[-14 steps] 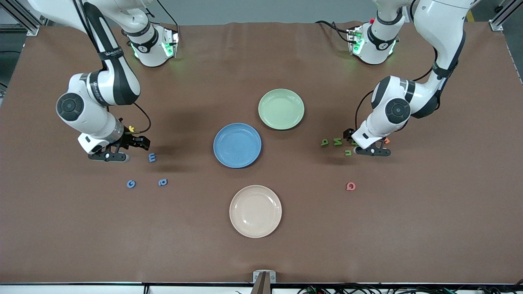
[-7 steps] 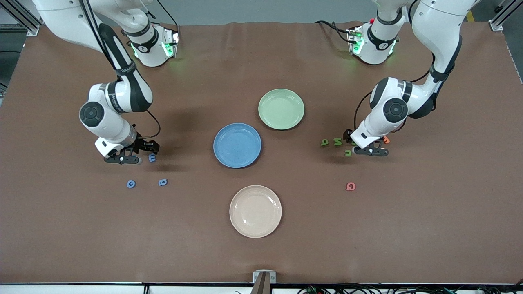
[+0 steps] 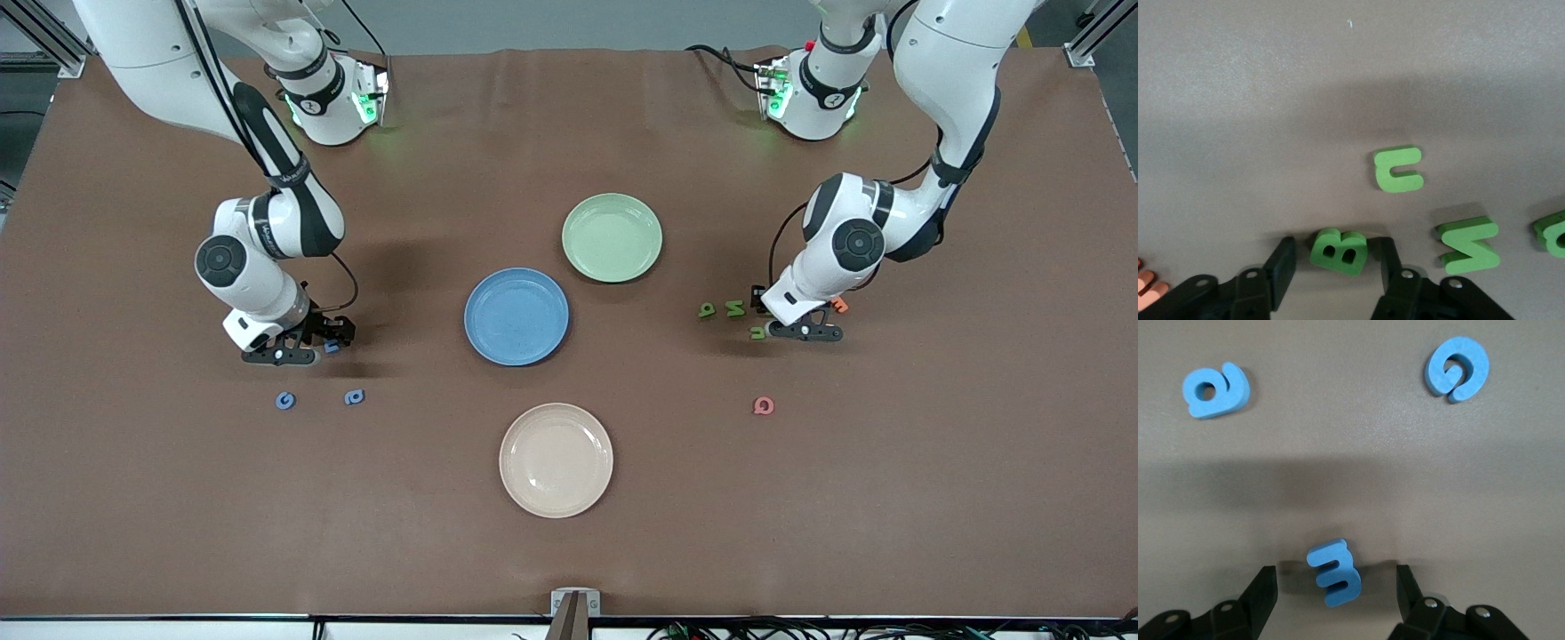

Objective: Sort letters by color into matching plates
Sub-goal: 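Grasp the blue m with the right gripper while the left gripper grasps green B, then drop the blue m on the blue plate while the left gripper drops B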

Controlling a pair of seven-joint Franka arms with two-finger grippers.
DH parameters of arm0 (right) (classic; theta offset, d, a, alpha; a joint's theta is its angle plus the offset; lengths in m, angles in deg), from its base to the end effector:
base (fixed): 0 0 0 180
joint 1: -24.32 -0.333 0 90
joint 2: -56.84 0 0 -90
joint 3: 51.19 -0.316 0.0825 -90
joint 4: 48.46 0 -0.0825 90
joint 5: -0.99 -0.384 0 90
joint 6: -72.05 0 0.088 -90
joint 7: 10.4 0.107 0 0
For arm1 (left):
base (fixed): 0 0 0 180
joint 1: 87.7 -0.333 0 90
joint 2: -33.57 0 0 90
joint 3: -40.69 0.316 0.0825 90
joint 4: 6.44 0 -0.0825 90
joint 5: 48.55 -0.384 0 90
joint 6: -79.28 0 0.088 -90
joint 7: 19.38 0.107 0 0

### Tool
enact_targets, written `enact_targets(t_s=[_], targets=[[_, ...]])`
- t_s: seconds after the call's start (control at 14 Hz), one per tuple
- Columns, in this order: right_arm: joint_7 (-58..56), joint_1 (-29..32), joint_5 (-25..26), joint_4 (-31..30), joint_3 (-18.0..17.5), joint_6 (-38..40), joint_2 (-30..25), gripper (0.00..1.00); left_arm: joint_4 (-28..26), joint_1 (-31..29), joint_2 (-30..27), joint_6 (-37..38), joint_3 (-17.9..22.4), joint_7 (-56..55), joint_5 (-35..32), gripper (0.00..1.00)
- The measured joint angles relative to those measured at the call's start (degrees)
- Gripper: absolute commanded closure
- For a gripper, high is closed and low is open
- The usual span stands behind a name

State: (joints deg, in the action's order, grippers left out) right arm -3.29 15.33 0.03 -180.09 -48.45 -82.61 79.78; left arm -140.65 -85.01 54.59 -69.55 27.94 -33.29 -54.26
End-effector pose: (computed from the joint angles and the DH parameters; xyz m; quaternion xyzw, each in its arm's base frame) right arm 0.5238 0.0558 0.1739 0.9999 -0.0132 0.0017 0.0056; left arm 0.4830 -0.1411 0.1729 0.9973 -0.0521 -0.0522 0.0032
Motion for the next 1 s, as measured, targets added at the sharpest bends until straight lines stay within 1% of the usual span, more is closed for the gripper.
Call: enact_targets(t_s=[0.14,0.21,0.29,0.36,0.43,0.57,0.64,0.71,0.79,0.86,1.0], targets=[[-0.02,0.0,0.0,0.11,0.01,-0.33,0.45,0.28,0.02,0.0,-0.14,0.0,0.01,0.0,0.0,0.73],[-0.02,0.0,0.0,0.14,0.01,-0.49,0.61,0.32,0.02,-0.02,-0.24,0.04,0.11,0.0,-0.01,0.76],[-0.02,0.0,-0.01,0.18,-0.03,-0.61,0.67,0.37,0.01,-0.02,-0.31,0.06,0.11,0.0,-0.01,0.77],[-0.02,0.0,-0.01,0.2,-0.05,-0.61,0.67,0.48,0.01,-0.03,-0.31,0.06,0.11,0.0,-0.01,0.78],[-0.02,-0.01,-0.03,0.31,-0.16,-0.61,0.67,0.62,0.01,-0.03,-0.31,0.06,0.12,0.0,-0.02,0.78],[-0.02,-0.01,-0.03,0.41,-0.18,-0.61,0.65,0.83,0.19,-0.02,-0.4,0.63,0.12,0.0,-0.02,0.78],[-0.02,-0.01,-0.03,0.56,-0.12,-0.61,0.63,0.93,0.49,-0.02,-0.73,2.09,0.11,0.0,-0.02,0.78],[-0.02,0.0,-0.03,0.68,0.01,-0.61,0.6,0.97,0.96,0.02,-1.51,4.58,0.07,0.0,-0.02,0.78],[-0.02,0.0,-0.02,0.68,0.05,-0.34,0.33,0.99,1.62,0.09,-2.74,7.77,-0.07,-0.22,-0.02,0.78],[-0.02,0.0,-0.02,0.67,0.03,-0.38,0.4,1.0,2.3,0.12,-4.15,11.08,-0.55,-1.3,-0.02,0.78],[-0.02,-0.01,-0.02,0.69,0.03,-0.34,0.38,1.0,3.61,0.21,-6.72,16.5,-3.06,-5.05,-0.02,0.78]])
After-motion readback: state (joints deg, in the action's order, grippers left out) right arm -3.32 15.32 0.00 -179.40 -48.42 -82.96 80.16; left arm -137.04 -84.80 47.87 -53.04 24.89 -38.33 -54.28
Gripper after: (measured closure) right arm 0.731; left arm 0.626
